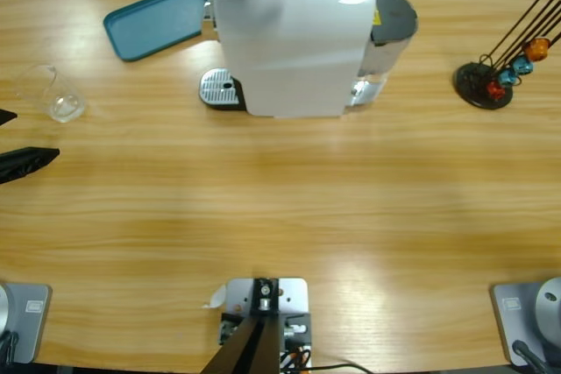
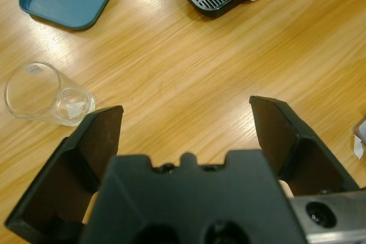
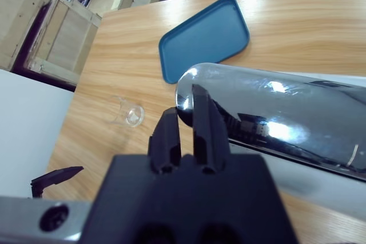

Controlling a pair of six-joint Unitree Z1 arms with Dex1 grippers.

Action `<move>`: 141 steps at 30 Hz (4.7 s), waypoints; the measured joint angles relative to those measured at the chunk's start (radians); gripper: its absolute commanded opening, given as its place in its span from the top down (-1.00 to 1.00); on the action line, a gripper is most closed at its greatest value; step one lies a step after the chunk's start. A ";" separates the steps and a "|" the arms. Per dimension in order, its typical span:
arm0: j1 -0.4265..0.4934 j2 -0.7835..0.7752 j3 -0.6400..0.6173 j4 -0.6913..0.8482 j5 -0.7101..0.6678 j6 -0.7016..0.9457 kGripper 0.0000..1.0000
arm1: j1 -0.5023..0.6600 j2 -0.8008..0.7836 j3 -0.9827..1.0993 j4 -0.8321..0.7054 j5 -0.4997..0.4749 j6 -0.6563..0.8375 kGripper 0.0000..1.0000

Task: Pour coffee

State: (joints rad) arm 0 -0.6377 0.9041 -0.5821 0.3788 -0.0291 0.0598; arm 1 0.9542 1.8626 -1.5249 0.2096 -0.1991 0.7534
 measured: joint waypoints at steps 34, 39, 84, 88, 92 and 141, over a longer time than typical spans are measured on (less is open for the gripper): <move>0.000 -0.002 0.000 0.000 -0.001 0.000 -0.91 | -0.057 0.121 -0.228 0.250 0.122 -0.107 -1.00; 0.001 -0.018 0.000 -0.015 0.001 0.000 -0.92 | -0.064 0.090 -0.226 0.226 0.089 -0.319 -1.00; 0.198 0.575 0.096 -0.612 0.449 -0.259 -0.82 | -0.084 -0.364 0.126 0.353 0.251 -0.389 -1.00; 0.208 0.590 0.111 -0.647 0.449 -0.259 -0.71 | -0.085 -0.346 0.136 0.342 0.251 -0.376 -1.00; 0.212 0.641 0.130 -0.712 0.448 -0.259 -0.70 | -0.086 -0.334 0.144 0.335 0.251 -0.370 -1.00; 0.215 0.648 0.102 -0.917 -0.393 0.450 1.00 | -0.087 -0.611 0.214 0.411 0.196 -0.448 -1.00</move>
State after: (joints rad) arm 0 -0.4231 1.5518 -0.4802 -0.5383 -0.4222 0.5093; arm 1 0.8670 1.2517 -1.3106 0.6203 -0.0030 0.3059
